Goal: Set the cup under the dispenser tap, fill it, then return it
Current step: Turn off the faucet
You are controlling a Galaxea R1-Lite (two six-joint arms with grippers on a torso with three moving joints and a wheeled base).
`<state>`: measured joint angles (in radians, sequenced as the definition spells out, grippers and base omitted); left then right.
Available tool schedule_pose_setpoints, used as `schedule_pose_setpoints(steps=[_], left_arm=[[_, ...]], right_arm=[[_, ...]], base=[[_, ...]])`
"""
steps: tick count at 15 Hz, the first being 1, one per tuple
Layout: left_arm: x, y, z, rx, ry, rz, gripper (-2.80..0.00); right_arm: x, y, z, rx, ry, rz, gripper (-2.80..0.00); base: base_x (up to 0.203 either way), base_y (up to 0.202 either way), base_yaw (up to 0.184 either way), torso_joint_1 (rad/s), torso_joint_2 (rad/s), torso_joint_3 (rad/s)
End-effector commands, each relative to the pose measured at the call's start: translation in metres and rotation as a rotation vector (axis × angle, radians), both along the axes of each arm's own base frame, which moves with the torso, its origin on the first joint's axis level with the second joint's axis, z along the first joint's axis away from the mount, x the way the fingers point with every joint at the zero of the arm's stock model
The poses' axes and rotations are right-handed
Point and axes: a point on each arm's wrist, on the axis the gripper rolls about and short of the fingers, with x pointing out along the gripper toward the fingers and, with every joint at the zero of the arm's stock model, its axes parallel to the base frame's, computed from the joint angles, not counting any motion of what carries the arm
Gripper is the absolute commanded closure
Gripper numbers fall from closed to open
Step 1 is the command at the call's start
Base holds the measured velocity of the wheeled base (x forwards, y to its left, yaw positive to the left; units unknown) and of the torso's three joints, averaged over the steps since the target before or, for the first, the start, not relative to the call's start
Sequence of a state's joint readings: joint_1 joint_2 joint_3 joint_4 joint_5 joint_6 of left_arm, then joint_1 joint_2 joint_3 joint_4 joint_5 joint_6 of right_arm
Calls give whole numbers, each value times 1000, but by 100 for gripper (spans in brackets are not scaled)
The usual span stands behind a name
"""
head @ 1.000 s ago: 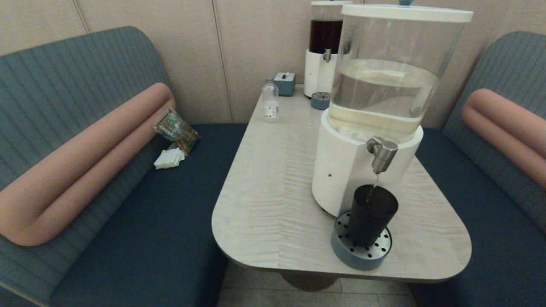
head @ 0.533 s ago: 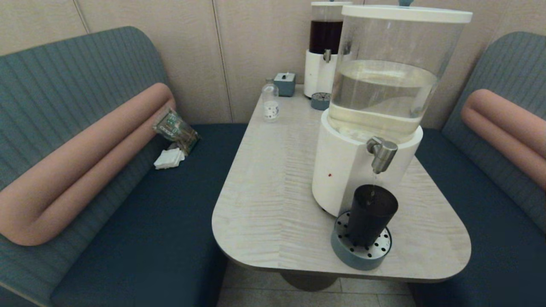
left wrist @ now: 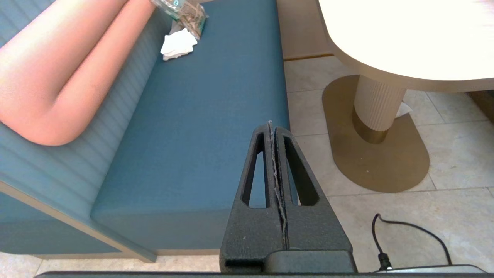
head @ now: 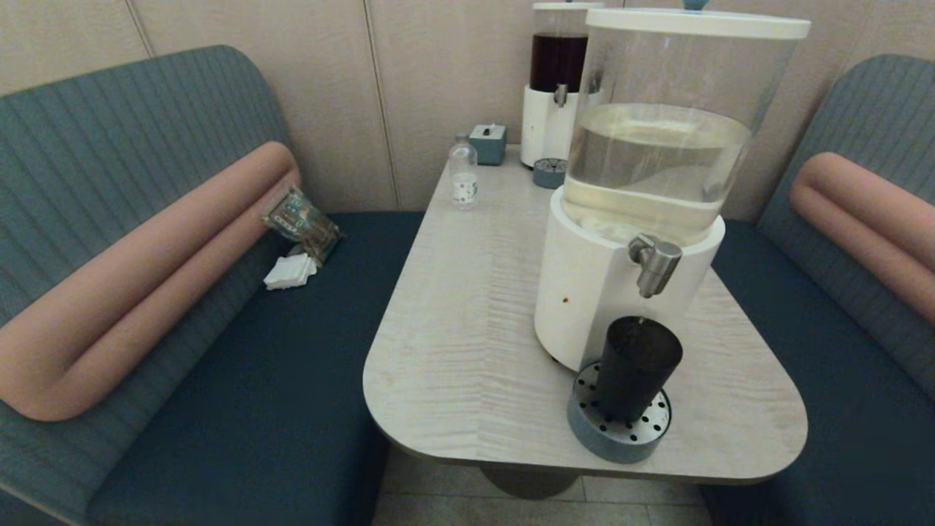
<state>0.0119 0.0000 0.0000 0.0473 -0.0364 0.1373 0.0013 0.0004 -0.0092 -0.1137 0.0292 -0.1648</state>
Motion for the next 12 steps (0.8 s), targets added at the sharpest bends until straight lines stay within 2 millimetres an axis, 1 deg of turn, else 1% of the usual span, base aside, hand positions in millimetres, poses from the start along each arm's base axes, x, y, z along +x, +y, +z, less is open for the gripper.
schedule_pose_setpoints(steps=[1,3,5,10,11,12], left_arm=[[0,0,0,1,2,1,0],[0,0,0,1,2,1,0],[0,0,0,1,1,0,0],[0,0,1,2,-3,1,0],[-2,0,9,1,-27,-12,0],[-7,-1,26,0,-70,-35,0]], right_arm=[[2,0,-10,34,56,0,0],[2,0,-15,65,109,-2,0],[2,-1,-15,117,111,-19,0],[2,-1,-15,130,107,-27,0],[2,-1,-15,130,107,-26,0],[2,-1,-15,130,107,-26,0]], base=[[0,0,0,0,0,0],[0,0,0,0,0,0],[0,0,0,0,0,0],[0,0,0,0,0,0],[0,0,0,0,0,0],[0,0,0,0,0,0]])
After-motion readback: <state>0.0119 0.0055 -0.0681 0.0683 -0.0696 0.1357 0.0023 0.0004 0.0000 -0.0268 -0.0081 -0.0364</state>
